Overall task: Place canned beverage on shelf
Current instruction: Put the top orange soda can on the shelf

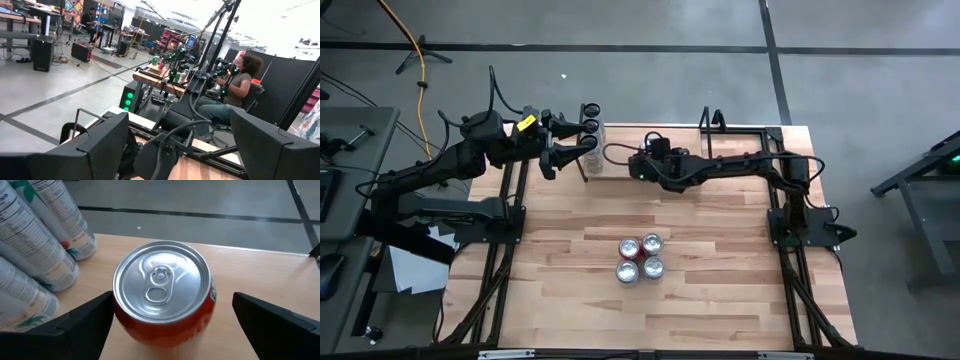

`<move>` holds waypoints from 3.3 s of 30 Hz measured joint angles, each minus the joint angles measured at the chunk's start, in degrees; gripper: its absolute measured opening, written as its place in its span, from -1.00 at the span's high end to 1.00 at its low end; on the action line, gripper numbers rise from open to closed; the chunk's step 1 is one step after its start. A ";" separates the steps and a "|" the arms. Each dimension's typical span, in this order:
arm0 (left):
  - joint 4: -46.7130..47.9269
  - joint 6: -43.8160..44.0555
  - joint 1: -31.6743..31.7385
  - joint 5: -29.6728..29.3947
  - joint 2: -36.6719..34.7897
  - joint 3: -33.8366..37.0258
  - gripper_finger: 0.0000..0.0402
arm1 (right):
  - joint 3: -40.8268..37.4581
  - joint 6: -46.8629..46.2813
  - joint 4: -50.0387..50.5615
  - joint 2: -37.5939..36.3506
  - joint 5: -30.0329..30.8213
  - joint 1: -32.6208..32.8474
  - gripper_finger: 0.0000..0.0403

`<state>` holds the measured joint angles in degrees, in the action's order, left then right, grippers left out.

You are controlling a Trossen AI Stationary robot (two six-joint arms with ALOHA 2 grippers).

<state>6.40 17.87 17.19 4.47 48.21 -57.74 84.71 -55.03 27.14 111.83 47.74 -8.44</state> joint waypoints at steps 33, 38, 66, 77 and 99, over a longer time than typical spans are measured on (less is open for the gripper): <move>9.17 -0.02 0.02 2.38 -5.09 0.00 -0.51 | -0.01 37.39 -9.54 -1.80 -26.31 -6.82 -0.33; 9.58 0.00 0.02 2.32 -6.46 0.00 -0.51 | -0.22 44.87 -15.30 -1.75 -42.87 -10.42 -0.33; 9.70 0.07 0.00 -0.92 -6.07 0.00 -0.51 | -0.22 59.95 -17.55 0.20 -58.51 -16.29 -0.53; 9.66 0.07 0.00 -0.92 -5.99 0.00 -0.51 | -0.20 60.00 -17.50 0.24 -55.68 -16.40 -0.55; 9.70 0.04 0.01 -0.55 -6.01 0.00 -0.51 | -0.24 62.29 -11.77 -1.99 -55.62 -16.16 -0.90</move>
<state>16.10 17.90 17.20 3.92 42.19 -57.74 84.47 7.26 15.36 109.84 -7.88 -24.60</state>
